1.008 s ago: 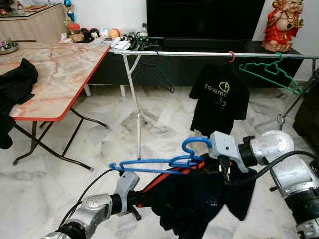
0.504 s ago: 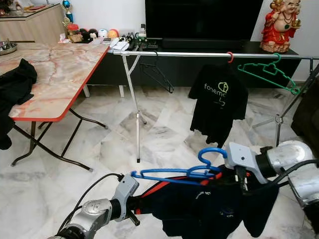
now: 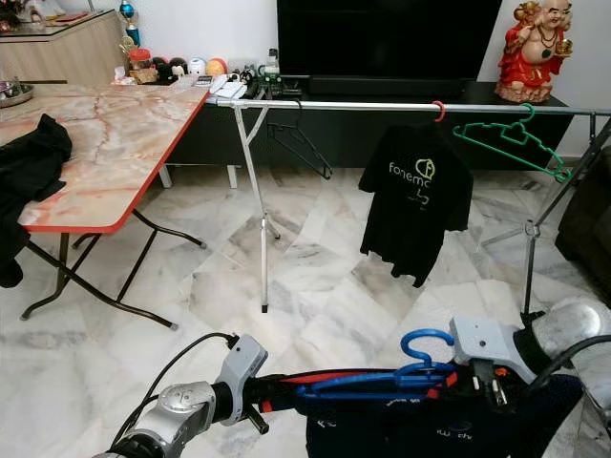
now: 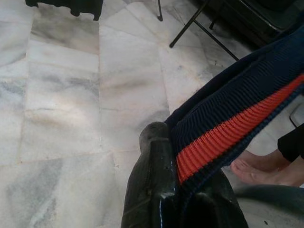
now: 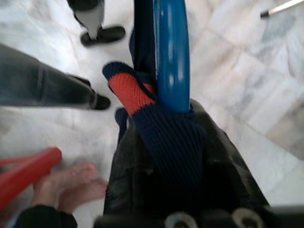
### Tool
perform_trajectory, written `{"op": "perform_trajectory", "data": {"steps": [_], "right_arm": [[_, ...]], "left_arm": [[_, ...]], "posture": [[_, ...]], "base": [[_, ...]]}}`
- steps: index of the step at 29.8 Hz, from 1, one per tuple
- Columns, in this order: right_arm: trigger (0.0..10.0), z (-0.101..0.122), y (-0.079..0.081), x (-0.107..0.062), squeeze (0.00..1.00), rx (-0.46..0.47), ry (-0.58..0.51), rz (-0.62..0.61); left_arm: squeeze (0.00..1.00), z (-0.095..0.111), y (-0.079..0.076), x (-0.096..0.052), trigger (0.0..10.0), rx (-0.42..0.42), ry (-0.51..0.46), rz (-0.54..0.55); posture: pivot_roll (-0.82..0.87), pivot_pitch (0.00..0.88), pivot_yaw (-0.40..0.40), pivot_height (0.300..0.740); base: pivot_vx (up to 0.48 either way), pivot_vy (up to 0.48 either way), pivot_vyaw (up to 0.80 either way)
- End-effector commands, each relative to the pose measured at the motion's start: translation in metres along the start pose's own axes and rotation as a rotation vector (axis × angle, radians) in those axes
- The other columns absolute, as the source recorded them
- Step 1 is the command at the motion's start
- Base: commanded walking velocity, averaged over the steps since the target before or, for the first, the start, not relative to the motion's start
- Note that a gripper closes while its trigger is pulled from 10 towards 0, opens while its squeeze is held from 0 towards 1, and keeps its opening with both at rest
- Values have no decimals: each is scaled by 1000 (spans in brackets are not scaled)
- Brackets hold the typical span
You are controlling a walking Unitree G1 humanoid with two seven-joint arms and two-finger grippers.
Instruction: Hang hanger
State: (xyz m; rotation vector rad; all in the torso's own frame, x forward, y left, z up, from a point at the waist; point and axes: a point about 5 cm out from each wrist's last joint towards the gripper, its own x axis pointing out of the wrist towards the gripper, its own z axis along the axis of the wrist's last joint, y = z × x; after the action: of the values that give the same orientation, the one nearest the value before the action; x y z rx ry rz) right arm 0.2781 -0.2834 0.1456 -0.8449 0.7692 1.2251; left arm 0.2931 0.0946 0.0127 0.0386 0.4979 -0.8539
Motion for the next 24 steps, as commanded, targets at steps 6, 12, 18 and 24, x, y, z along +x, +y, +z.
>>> {"op": "perform_trajectory", "data": {"steps": [6, 12, 18, 24], "right_arm": [[0, -11, -6, -4, 0, -19, 156, -92], [0, -10, -2, 16, 0, -1, 134, -105], [0, -11, 10, 53, 0, 38, 113, -95], [0, -11, 23, 88, 0, 72, 105, -104]], "left_arm": [[0, -9, 9, -10, 0, 21, 58, 4], [0, 7, 20, -17, 0, 33, 12, -30], [0, 35, 23, -22, 0, 100, -67, -148], [0, 61, 18, -25, 0, 169, -132, -257]], "posture": [[-46, 66, -18, 740], [-30, 68, -11, 740], [0, 70, 4, 740], [12, 73, 15, 740]], "base": [[0, 0, 0], [0, 0, 0], [0, 0, 0], [0, 0, 0]]}}
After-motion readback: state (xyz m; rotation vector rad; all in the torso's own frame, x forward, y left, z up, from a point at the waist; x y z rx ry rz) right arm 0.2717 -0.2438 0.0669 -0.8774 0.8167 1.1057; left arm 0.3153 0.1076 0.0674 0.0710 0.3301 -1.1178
